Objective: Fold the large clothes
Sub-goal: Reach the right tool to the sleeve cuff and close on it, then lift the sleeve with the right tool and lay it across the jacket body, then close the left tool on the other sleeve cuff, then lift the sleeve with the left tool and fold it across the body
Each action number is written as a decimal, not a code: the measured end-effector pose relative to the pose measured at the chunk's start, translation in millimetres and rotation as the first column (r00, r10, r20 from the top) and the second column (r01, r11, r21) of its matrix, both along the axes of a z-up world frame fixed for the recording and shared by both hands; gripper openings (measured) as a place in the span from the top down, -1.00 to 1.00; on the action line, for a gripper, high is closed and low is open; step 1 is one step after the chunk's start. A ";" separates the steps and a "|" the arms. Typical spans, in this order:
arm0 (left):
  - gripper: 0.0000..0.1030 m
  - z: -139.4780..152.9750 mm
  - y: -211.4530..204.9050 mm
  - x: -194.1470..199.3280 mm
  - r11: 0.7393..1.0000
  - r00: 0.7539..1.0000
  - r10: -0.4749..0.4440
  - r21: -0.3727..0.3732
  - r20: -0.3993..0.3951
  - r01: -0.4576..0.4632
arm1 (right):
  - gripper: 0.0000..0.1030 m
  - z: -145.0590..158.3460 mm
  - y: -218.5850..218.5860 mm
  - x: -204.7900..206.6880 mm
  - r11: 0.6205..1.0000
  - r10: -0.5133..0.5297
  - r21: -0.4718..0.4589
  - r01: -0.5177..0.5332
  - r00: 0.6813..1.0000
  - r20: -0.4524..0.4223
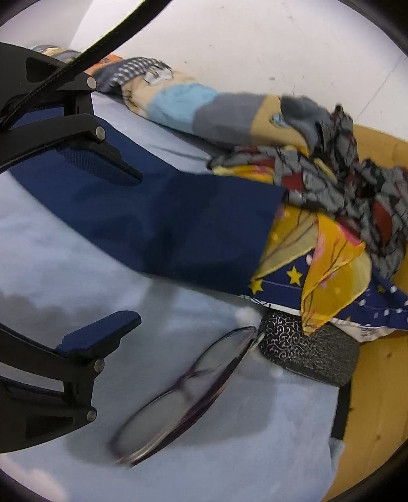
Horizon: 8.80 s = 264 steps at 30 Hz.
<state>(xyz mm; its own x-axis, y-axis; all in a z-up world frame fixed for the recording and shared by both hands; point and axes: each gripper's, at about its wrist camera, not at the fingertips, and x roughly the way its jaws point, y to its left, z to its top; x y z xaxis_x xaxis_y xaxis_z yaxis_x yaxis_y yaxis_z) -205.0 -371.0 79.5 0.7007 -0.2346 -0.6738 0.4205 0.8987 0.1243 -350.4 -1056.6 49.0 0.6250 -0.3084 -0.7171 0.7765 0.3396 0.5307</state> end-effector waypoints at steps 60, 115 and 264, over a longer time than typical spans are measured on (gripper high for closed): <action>-1.00 84.8 207.1 -10.3 0.918 0.930 0.365 -0.183 0.038 -0.353 | 0.78 132.9 677.5 293.2 0.488 0.871 -0.187 -0.853 0.489 0.041; -1.00 66.8 158.3 -7.4 0.946 0.945 0.318 -0.097 0.079 -0.310 | -0.57 79.6 563.5 91.2 0.509 0.742 -0.323 -0.798 0.597 -0.304; -0.65 -56.7 193.7 141.4 0.957 0.927 0.285 0.011 -0.245 -0.291 | -0.57 78.0 417.1 69.9 0.766 0.600 -0.142 -0.627 0.776 -0.193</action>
